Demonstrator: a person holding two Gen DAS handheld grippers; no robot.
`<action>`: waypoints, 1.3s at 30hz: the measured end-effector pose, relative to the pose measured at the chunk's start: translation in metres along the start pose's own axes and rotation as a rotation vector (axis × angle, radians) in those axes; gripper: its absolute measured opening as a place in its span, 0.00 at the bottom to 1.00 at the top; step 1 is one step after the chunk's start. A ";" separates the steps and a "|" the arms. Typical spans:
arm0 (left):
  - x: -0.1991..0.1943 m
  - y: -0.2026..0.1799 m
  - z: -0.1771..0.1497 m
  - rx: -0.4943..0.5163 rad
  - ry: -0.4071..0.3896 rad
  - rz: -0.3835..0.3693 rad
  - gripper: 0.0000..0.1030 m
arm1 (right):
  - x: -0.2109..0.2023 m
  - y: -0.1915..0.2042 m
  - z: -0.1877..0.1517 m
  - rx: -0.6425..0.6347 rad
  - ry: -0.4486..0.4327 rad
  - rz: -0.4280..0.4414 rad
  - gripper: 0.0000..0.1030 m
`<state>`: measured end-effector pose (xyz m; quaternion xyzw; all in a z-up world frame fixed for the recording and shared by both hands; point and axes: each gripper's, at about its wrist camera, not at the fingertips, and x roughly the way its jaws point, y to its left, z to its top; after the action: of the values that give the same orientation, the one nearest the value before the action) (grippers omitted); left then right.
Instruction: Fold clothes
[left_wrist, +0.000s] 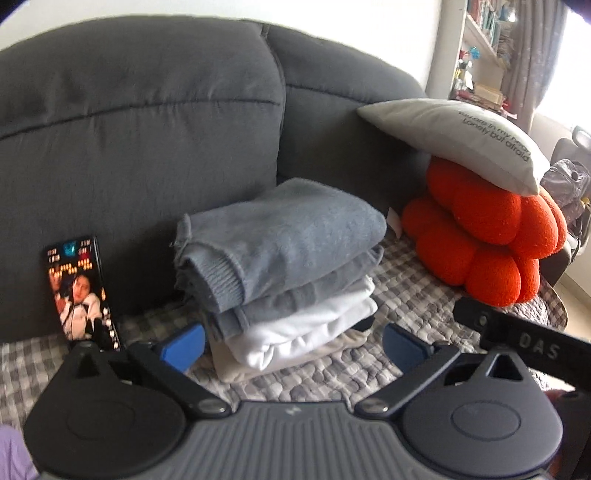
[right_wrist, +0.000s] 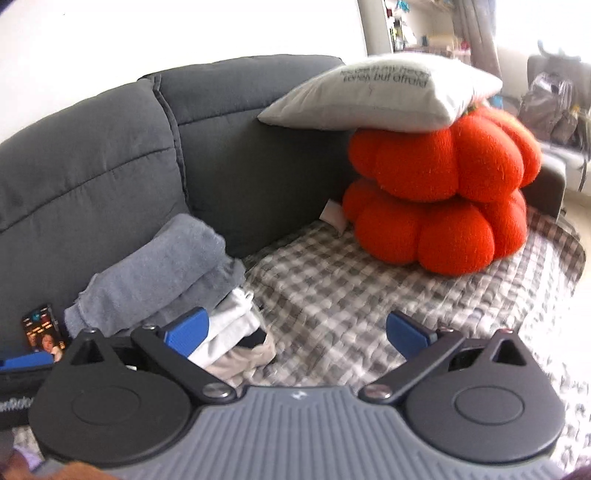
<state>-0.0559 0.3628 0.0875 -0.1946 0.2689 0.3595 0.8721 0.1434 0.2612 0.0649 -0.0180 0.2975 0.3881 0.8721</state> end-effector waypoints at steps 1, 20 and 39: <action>0.001 0.000 -0.001 -0.001 0.007 -0.003 1.00 | 0.001 -0.003 0.000 0.009 0.014 0.011 1.00; 0.015 0.005 -0.003 -0.034 0.051 0.003 1.00 | 0.012 0.009 -0.012 -0.064 0.043 -0.080 1.00; 0.015 0.007 -0.004 -0.062 0.056 -0.012 1.00 | 0.009 0.011 -0.012 -0.066 0.030 -0.076 1.00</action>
<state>-0.0536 0.3734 0.0741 -0.2332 0.2805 0.3569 0.8600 0.1348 0.2712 0.0529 -0.0640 0.2964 0.3639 0.8807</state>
